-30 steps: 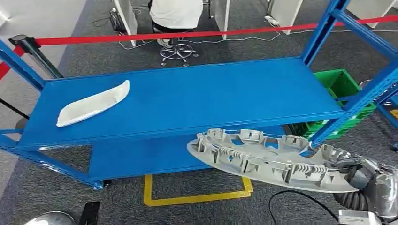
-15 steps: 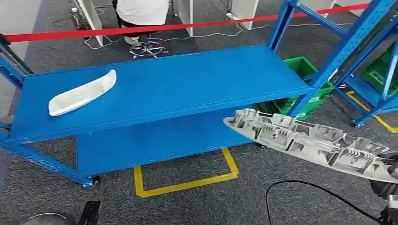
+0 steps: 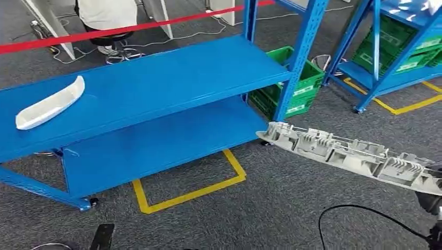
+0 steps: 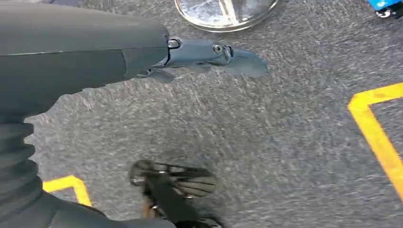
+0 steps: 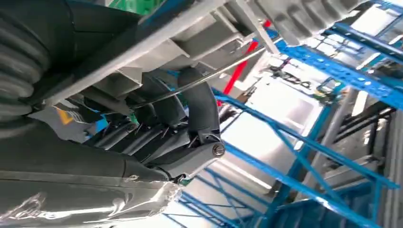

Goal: Take the parts from the cabinet and place them on the table.

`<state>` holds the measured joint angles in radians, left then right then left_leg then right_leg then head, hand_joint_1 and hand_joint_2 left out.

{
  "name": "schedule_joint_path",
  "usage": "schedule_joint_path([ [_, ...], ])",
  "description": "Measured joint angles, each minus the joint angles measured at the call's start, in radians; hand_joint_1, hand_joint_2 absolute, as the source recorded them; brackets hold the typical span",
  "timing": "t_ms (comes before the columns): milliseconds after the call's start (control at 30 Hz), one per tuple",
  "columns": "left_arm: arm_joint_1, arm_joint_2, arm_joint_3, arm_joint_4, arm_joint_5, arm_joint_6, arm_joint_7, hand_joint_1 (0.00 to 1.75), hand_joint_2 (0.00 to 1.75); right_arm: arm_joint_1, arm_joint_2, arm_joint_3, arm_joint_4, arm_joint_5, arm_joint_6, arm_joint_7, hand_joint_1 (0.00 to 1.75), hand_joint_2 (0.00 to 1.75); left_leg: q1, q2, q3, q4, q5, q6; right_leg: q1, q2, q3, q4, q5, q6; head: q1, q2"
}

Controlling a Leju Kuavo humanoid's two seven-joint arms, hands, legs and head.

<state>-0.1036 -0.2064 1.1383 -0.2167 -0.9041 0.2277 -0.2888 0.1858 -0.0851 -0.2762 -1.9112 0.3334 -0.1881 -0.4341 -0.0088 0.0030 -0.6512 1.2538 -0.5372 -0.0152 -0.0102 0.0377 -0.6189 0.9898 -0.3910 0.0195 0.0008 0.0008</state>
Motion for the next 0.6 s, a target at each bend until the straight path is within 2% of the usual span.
schedule_joint_path([
  [33,-0.001,0.000,0.000,0.000,0.000,0.000,0.002,0.00,1.75,0.000,0.000,0.000,0.002,0.000,0.000,0.000,1.75,1.75,0.000,-0.005,0.045,-0.059,0.034,0.005,0.000,0.011,-0.015,0.000,0.013,0.002,0.001,0.000],
  [67,-0.002,0.000,0.000,0.000,-0.002,0.000,0.004,0.00,1.75,-0.001,0.000,0.000,0.003,0.000,0.000,0.000,1.75,1.75,0.000,-0.017,0.090,-0.122,0.051,0.009,-0.002,0.020,-0.026,0.000,0.023,0.005,0.000,0.000],
  [100,-0.004,0.002,0.000,0.000,-0.002,0.000,0.009,0.00,1.75,-0.002,0.000,0.000,0.003,0.000,0.000,0.000,1.75,1.75,0.002,-0.064,0.166,-0.220,0.035,0.015,-0.003,0.029,-0.038,0.001,0.036,0.011,0.000,0.000],
  [133,-0.006,0.001,-0.001,0.000,-0.002,0.000,0.010,0.00,1.75,-0.008,0.000,0.000,0.003,0.001,0.000,0.000,1.75,1.75,0.003,-0.074,0.212,-0.300,0.016,0.022,0.003,0.039,-0.048,0.005,0.046,0.017,0.001,0.000],
  [167,-0.007,-0.001,-0.001,0.000,-0.002,0.000,0.010,0.00,1.75,-0.011,0.000,0.000,0.005,0.001,0.000,0.000,1.75,1.75,0.003,-0.070,0.205,-0.300,0.011,0.020,0.003,0.046,-0.053,0.004,0.062,0.021,0.002,0.000],
  [200,-0.009,-0.002,-0.001,0.000,-0.002,0.000,0.010,0.00,1.75,-0.014,0.000,0.000,0.007,0.000,0.000,-0.001,1.75,1.75,-0.001,-0.061,0.196,-0.295,0.016,0.023,0.000,0.055,-0.057,-0.006,0.077,0.028,0.000,0.000],
  [233,-0.007,-0.004,-0.001,0.000,-0.002,0.000,0.010,0.00,1.75,-0.014,0.000,0.000,0.009,0.000,0.000,-0.001,1.75,1.75,-0.003,-0.052,0.192,-0.294,0.023,0.030,-0.001,0.064,-0.058,-0.012,0.088,0.036,0.001,0.000],
  [267,-0.006,-0.008,-0.001,0.001,-0.002,0.000,0.010,0.00,1.75,-0.012,0.000,0.000,0.012,0.000,0.000,-0.001,1.75,1.75,0.006,-0.037,0.183,-0.298,0.037,0.038,-0.002,0.060,-0.064,-0.012,0.091,0.040,0.002,0.000],
  [300,-0.007,-0.004,-0.001,0.001,-0.002,0.002,0.010,0.00,1.75,-0.012,0.000,-0.001,0.015,0.000,0.000,-0.001,1.75,1.75,0.003,-0.025,0.171,-0.298,0.049,0.047,0.001,0.008,-0.080,0.014,0.039,0.042,0.006,0.000],
  [333,-0.006,-0.004,-0.001,0.001,-0.002,0.003,0.010,0.00,1.75,-0.017,0.000,0.000,0.018,0.000,0.000,-0.001,1.75,1.75,0.001,-0.016,0.161,-0.298,0.060,0.054,0.000,-0.015,-0.096,0.071,-0.028,0.045,0.010,0.000],
  [367,-0.006,-0.004,-0.001,0.001,-0.002,0.002,0.010,0.00,1.75,-0.018,0.000,0.001,0.021,0.000,0.000,-0.001,1.75,1.75,-0.001,-0.006,0.147,-0.297,0.071,0.055,-0.002,-0.028,-0.116,0.155,-0.095,0.050,0.011,0.000],
  [400,-0.006,-0.004,-0.001,0.001,-0.002,0.002,0.010,0.00,1.75,-0.018,0.000,0.002,0.022,-0.001,0.000,-0.001,1.75,1.75,-0.003,0.007,0.131,-0.296,0.084,0.056,-0.003,-0.032,-0.132,0.242,-0.141,0.052,0.011,0.000],
  [433,-0.006,-0.003,-0.001,0.001,-0.001,0.003,0.010,0.00,1.75,-0.019,0.000,0.001,0.024,-0.002,0.000,-0.001,1.75,1.75,-0.004,0.018,0.116,-0.294,0.094,0.056,-0.003,-0.032,-0.139,0.306,-0.155,0.055,0.012,0.000],
  [467,-0.006,-0.003,-0.001,0.001,0.002,0.003,0.010,0.00,1.75,-0.019,0.000,0.001,0.026,-0.004,0.000,0.000,1.75,1.75,-0.005,0.031,0.100,-0.291,0.105,0.055,-0.003,-0.032,-0.130,0.337,-0.137,0.057,0.011,0.000],
  [500,-0.006,-0.003,-0.001,0.001,0.006,0.006,0.010,0.00,1.75,-0.018,0.000,0.000,0.029,-0.005,0.000,0.001,1.75,1.75,-0.006,0.042,0.081,-0.288,0.116,0.052,-0.003,-0.033,-0.096,0.320,-0.092,0.057,0.011,0.000],
  [533,-0.006,-0.003,-0.001,0.001,0.008,0.008,0.010,0.00,1.75,-0.018,0.000,0.000,0.029,-0.008,0.000,0.001,1.75,1.75,-0.007,0.053,0.066,-0.285,0.124,0.050,-0.003,-0.038,-0.047,0.268,-0.058,0.057,0.011,0.000],
  [567,-0.006,-0.003,-0.001,0.001,0.012,0.009,0.010,0.00,1.75,-0.018,0.000,0.000,0.029,-0.010,0.000,0.001,1.75,1.75,-0.008,0.061,0.054,-0.281,0.132,0.046,-0.003,-0.051,0.020,0.188,-0.045,0.056,0.011,0.000],
  [600,-0.007,-0.003,0.000,0.001,0.016,0.010,0.010,0.00,1.75,-0.019,0.000,0.000,0.029,-0.011,0.000,0.001,1.75,1.75,-0.011,0.068,0.050,-0.277,0.139,0.041,-0.002,-0.087,0.095,0.090,-0.075,0.056,0.011,0.000],
])
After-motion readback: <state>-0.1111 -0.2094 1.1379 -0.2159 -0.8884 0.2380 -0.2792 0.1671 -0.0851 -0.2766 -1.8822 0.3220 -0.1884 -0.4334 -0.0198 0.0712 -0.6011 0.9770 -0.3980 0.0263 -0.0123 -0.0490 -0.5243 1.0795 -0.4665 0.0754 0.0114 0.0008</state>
